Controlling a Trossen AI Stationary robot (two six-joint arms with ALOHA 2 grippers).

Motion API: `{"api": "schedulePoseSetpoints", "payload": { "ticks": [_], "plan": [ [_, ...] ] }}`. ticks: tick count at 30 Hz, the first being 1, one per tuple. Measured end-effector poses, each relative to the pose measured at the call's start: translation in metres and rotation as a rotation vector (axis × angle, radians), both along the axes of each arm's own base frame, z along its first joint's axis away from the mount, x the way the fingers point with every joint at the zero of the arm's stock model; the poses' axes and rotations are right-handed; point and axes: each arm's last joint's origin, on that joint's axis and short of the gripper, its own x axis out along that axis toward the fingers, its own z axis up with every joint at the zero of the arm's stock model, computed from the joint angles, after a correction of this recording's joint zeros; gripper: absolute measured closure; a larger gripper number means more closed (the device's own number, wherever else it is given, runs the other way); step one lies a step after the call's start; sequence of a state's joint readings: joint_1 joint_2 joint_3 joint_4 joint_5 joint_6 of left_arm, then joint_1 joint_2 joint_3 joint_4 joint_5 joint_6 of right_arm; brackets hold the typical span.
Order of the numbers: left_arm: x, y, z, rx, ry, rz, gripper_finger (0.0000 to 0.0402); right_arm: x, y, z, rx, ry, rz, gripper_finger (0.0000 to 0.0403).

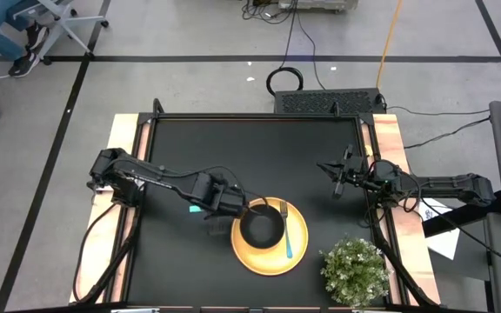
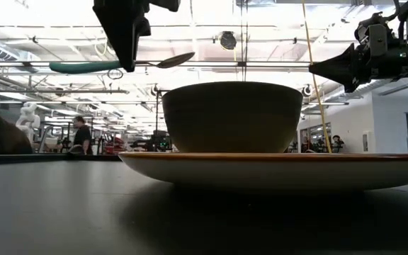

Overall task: Pick and place plate/cup/fork/spoon on tray
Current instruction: Put the blue spoon into the black bowl

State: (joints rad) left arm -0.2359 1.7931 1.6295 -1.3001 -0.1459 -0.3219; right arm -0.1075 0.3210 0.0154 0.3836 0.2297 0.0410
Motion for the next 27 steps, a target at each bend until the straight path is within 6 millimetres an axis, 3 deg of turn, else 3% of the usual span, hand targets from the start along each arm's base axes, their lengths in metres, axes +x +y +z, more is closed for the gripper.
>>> {"api": "schedulePoseSetpoints", "payload": {
  "ticks": [20, 27],
  "plan": [
    [0.008, 0.012, 0.001, -0.119, -0.031, 0.001, 0.0367, 0.0, 0.0, 0.0, 0.0, -0.001, 0.0, 0.0403],
    [0.017, 0.011, 0.031, -0.14, -0.154, -0.045, 0.0367, 0.0, 0.0, 0.0, 0.0, -0.001, 0.0, 0.0403]
  ]
}}
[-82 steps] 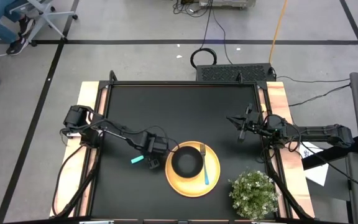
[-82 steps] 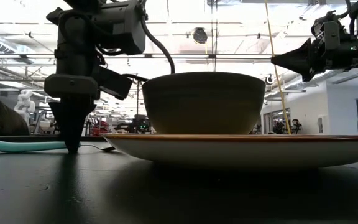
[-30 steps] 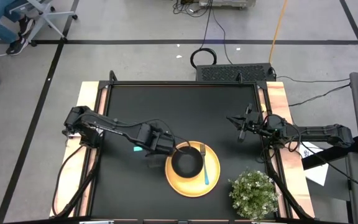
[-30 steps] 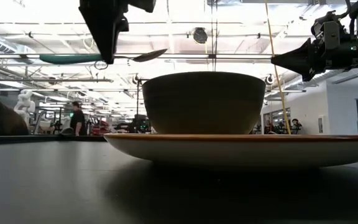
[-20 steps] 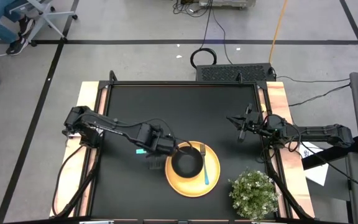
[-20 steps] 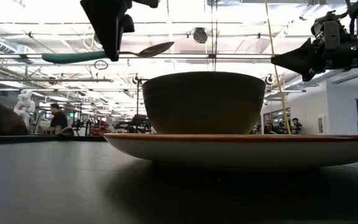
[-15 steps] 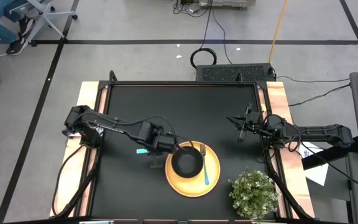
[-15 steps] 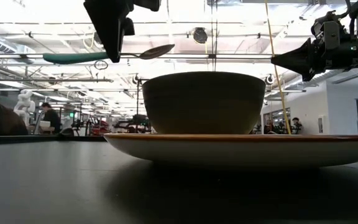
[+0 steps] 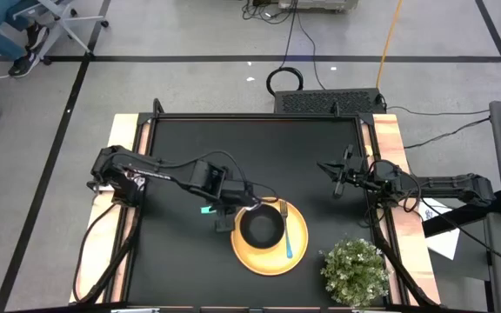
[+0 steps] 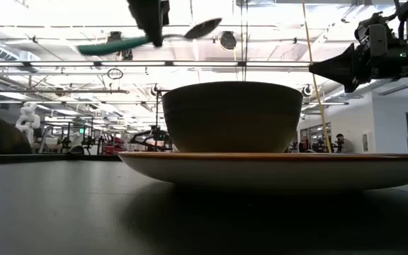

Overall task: Pick and place plate/cup/fork/spoon on tray
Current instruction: Put the blue spoon into the black bowl

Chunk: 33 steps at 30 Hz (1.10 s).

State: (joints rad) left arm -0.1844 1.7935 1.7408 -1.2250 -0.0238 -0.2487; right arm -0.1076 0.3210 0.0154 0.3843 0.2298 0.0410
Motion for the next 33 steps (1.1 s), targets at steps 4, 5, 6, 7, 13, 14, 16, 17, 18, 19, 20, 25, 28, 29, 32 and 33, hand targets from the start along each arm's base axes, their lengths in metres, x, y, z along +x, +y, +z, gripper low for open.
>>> {"api": "schedulePoseSetpoints", "payload": {
  "ticks": [4, 5, 6, 7, 13, 14, 16, 17, 18, 19, 20, 25, 28, 29, 32, 33],
  "plan": [
    [0.002, 0.0, 0.019, -0.001, -0.062, -0.004, 0.0367, 0.0, 0.0, 0.0, 0.0, 0.0, 0.0, 0.0403],
    [0.003, 0.0, 0.021, 0.004, -0.069, -0.005, 0.0367, 0.0, 0.0, 0.0, 0.0, 0.0, 0.0, 0.0403],
    [0.005, 0.0, 0.022, 0.009, -0.072, -0.006, 0.0367, 0.0, 0.0, 0.0, 0.0, 0.0, 0.0, 0.0403],
    [0.007, 0.0, 0.025, 0.012, -0.074, -0.01, 0.0367, 0.0, 0.0, 0.0, 0.0, 0.0, 0.0, 0.0403],
    [0.035, 0.001, 0.018, 0.054, 0.027, -0.052, 0.0367, 0.0, 0.0, 0.001, -0.001, -0.007, 0.0, 0.0403],
    [0.039, 0.001, 0.017, 0.056, 0.048, -0.06, 0.0367, 0.0, 0.0, 0.001, -0.001, -0.007, 0.0, 0.0403],
    [0.045, 0.002, 0.017, 0.061, 0.066, -0.074, 0.0367, 0.0, 0.0, 0.001, -0.001, -0.007, 0.0, 0.0403],
    [0.047, 0.001, 0.017, 0.068, 0.079, -0.082, 0.0367, 0.0, 0.0, 0.001, -0.001, -0.006, 0.0, 0.0403],
    [0.048, 0.002, 0.018, 0.075, 0.093, -0.091, 0.0367, 0.0, 0.0, 0.001, -0.001, -0.006, 0.0, 0.0403],
    [0.049, 0.002, 0.017, 0.079, 0.101, -0.1, 0.0367, 0.0, 0.0, 0.001, -0.001, -0.007, 0.0, 0.0403],
    [0.05, 0.002, 0.016, 0.079, 0.103, -0.104, 0.0367, 0.0, 0.0, 0.001, -0.001, -0.006, 0.0, 0.0403],
    [0.05, 0.005, 0.009, 0.047, 0.166, -0.099, 0.0367, 0.0, 0.0, 0.001, -0.003, -0.006, 0.0, 0.0403],
    [0.055, 0.006, 0.002, 0.025, 0.186, -0.095, 0.0367, 0.0, 0.0, 0.001, -0.009, -0.006, -0.001, 0.0403],
    [0.056, 0.006, -0.001, 0.022, 0.192, -0.094, 0.0367, 0.0, 0.0, 0.001, -0.012, -0.009, -0.001, 0.0403],
    [0.061, 0.007, -0.009, -0.003, 0.215, -0.098, 0.0367, 0.0, 0.0, 0.001, -0.013, -0.011, -0.001, 0.0403],
    [0.063, 0.006, -0.012, -0.008, 0.222, -0.098, 0.0367, 0.0, 0.0, 0.001, -0.012, -0.01, -0.001, 0.0403]
  ]
}}
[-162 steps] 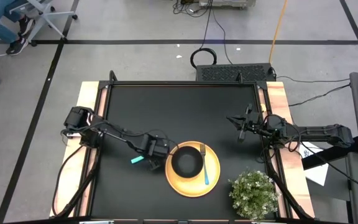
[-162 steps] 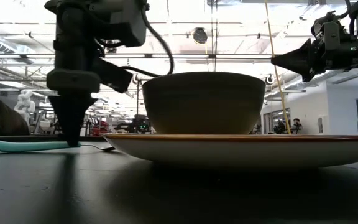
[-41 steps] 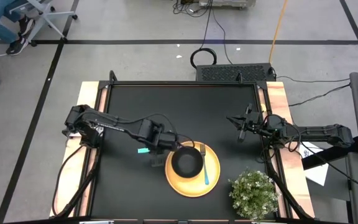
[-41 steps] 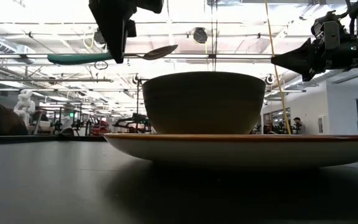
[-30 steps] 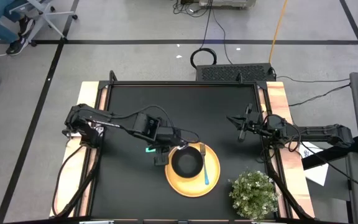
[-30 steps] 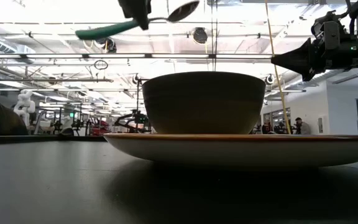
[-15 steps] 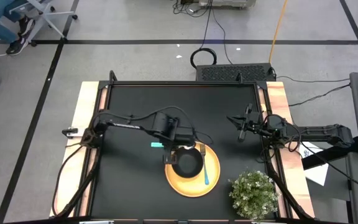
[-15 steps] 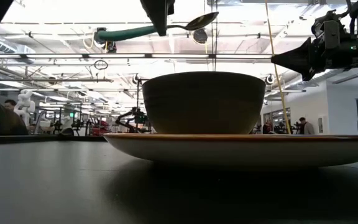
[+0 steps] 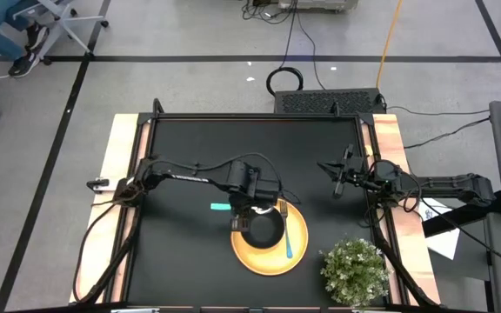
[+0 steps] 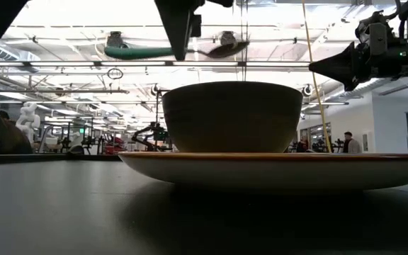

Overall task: Pick and place plate/cup/fork/spoon on tray
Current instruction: Put the blue spoon into the black bowl

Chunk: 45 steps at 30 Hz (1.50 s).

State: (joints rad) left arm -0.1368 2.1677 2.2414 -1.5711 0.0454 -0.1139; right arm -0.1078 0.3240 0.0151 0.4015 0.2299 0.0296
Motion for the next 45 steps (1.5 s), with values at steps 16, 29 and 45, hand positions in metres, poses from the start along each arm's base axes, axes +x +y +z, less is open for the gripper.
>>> {"api": "schedulePoseSetpoints", "payload": {
  "ticks": [16, 29, 45],
  "plan": [
    [0.006, -0.024, -0.021, 0.135, 0.031, -0.063, 0.0367, 0.0, 0.0, 0.0, -0.005, 0.005, 0.0, 0.0403],
    [0.002, -0.038, -0.028, 0.19, 0.047, -0.145, 0.0367, 0.0, 0.0, 0.0, -0.007, 0.006, 0.0, 0.0403],
    [0.021, -0.043, -0.025, 0.239, -0.155, -0.233, 0.0367, 0.0, 0.0, 0.0, 0.003, -0.004, 0.0, 0.0403]
  ]
}}
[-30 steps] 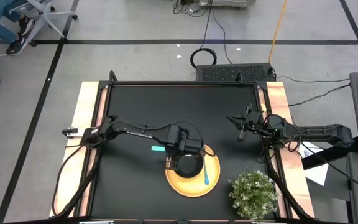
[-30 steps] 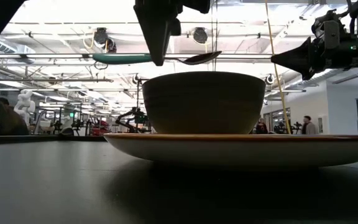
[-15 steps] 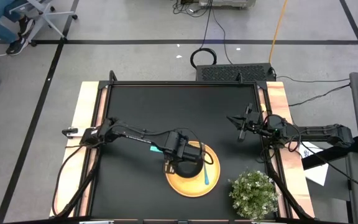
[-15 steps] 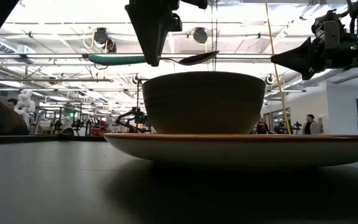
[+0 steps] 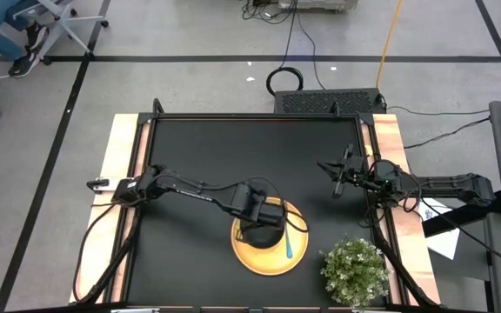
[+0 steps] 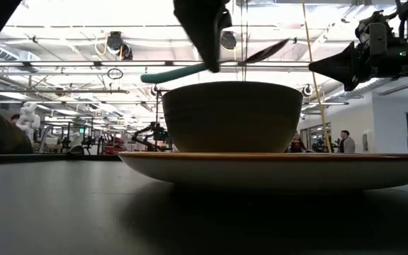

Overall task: Pick and place plate/cup/fork/spoon on tray
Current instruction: Put the blue spoon into the black bowl

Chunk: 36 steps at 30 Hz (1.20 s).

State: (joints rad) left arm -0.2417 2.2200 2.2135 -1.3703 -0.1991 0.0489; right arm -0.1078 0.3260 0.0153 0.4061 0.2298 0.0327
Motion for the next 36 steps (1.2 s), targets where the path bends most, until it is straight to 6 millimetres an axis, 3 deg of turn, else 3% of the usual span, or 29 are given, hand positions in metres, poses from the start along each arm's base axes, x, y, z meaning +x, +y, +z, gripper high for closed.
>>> {"api": "schedulePoseSetpoints", "payload": {
  "ticks": [12, 18, 27, 36],
  "plan": [
    [0.007, 0.013, -0.007, -0.006, -0.001, 0.021, 0.0367, 0.0, 0.0, 0.0, 0.0, 0.0, 0.0, 0.0403],
    [-0.01, 0.002, 0.027, -0.009, -0.077, 0.005, 0.0367, 0.0, 0.0, 0.0, 0.0, -0.001, 0.0, 0.0403],
    [-0.056, -0.026, 0.088, -0.024, -0.262, 0.021, 0.0367, 0.0, 0.0, 0.0, 0.0, -0.001, 0.0, 0.0403],
    [-0.08, -0.056, 0.109, 0.021, -0.378, -0.025, 0.0367, 0.0, 0.0, 0.0, 0.0, 0.0, 0.0, 0.0403]
  ]
}}
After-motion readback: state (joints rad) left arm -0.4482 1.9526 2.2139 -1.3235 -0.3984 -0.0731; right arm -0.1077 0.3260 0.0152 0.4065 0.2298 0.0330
